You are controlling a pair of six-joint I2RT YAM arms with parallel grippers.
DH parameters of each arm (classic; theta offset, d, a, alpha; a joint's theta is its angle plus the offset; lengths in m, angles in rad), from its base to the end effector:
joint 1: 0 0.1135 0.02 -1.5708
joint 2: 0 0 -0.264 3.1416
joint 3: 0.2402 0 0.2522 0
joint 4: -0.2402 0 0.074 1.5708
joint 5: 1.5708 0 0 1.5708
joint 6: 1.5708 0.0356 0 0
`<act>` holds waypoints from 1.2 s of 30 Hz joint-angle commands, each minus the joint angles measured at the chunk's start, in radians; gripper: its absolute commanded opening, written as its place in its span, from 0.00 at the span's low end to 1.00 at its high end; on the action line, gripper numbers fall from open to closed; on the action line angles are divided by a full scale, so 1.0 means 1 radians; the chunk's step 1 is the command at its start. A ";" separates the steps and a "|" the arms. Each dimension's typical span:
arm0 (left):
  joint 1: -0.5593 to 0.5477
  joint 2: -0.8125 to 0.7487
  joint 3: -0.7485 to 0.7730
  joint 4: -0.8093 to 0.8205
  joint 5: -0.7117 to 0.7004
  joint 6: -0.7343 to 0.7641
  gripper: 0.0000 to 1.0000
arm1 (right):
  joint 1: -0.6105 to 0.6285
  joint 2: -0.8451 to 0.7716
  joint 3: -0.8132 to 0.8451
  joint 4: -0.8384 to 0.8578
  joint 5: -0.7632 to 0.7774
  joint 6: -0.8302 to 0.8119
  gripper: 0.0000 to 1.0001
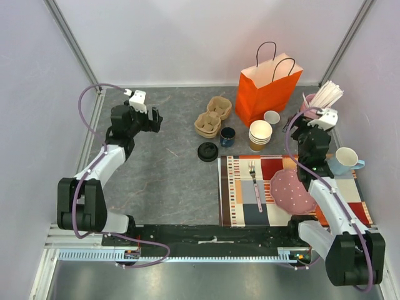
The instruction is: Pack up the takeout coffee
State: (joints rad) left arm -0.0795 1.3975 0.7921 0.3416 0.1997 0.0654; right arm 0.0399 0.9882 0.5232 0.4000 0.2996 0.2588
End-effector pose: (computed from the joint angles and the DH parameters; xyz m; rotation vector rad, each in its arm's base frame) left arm 0.3136 -0.0321 0.2551 0.2722 1.8132 -0.1930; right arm 0.2286 -0.0014 0.2707 0.4039 1.5822 -0.0159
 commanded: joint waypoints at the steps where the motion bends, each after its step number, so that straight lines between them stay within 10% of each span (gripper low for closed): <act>1: 0.001 -0.005 0.206 -0.485 0.245 0.040 0.89 | 0.018 -0.013 0.217 -0.298 -0.184 -0.016 0.87; 11: -0.037 0.011 0.392 -0.817 0.399 0.155 0.83 | 0.213 0.378 0.774 -0.933 -0.392 -0.243 0.73; 36: -0.057 0.015 0.381 -0.854 0.359 0.182 0.80 | 0.365 0.702 0.963 -1.139 -0.100 -0.251 0.42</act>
State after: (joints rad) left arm -0.1333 1.4097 1.1530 -0.5083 0.5507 0.2127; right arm 0.4049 1.6741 1.4296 -0.7341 0.1490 0.0170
